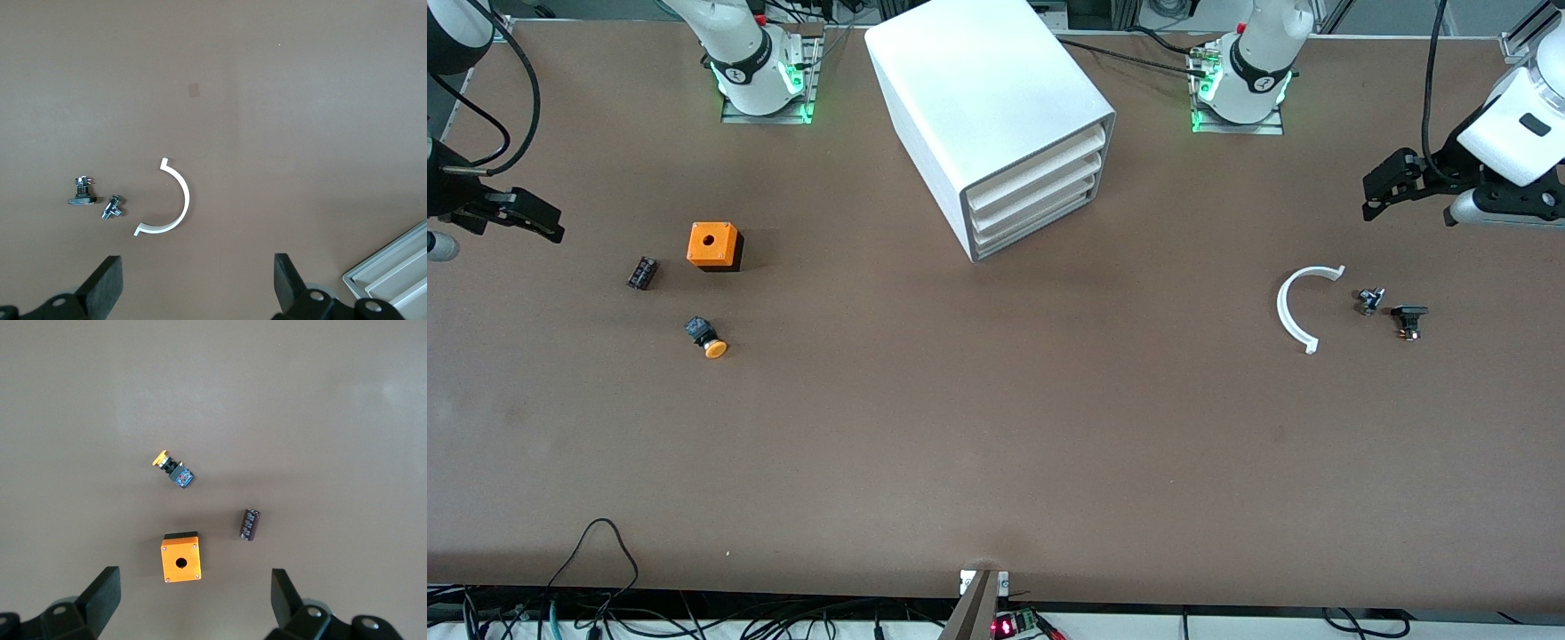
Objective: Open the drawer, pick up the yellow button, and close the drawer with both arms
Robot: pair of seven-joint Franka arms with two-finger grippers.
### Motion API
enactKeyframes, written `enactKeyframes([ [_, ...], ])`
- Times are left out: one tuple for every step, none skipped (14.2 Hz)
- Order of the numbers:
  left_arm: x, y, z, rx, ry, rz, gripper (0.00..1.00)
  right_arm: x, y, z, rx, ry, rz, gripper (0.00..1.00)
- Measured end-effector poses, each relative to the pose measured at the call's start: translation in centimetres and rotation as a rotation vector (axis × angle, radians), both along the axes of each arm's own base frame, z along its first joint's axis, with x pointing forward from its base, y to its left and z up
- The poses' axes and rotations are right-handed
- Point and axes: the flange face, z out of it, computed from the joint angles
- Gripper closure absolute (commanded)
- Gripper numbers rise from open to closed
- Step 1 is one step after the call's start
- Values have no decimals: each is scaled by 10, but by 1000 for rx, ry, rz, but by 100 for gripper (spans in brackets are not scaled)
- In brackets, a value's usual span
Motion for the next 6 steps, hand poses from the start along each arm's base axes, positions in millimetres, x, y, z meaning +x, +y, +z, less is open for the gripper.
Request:
enactKeyframes([
  [0, 1, 0, 0, 2, 1, 0, -1, 0, -1, 0, 2, 0, 0],
  [0, 1, -1, 0, 3, 3, 0, -4, 0, -2, 1, 3, 1, 0],
  [0, 2, -1, 0, 4, 4, 0, -8, 1, -4, 1, -3, 3, 0],
  [0, 2, -1, 0, 5, 4, 0, -14, 1, -6, 2, -4, 4, 0],
  [0, 2, -1, 0, 5, 4, 0, -21, 2, -6, 3, -4, 4, 0],
  [0, 2, -1, 0, 6, 4, 0, -25, 2, -6, 3, -6, 5, 0],
])
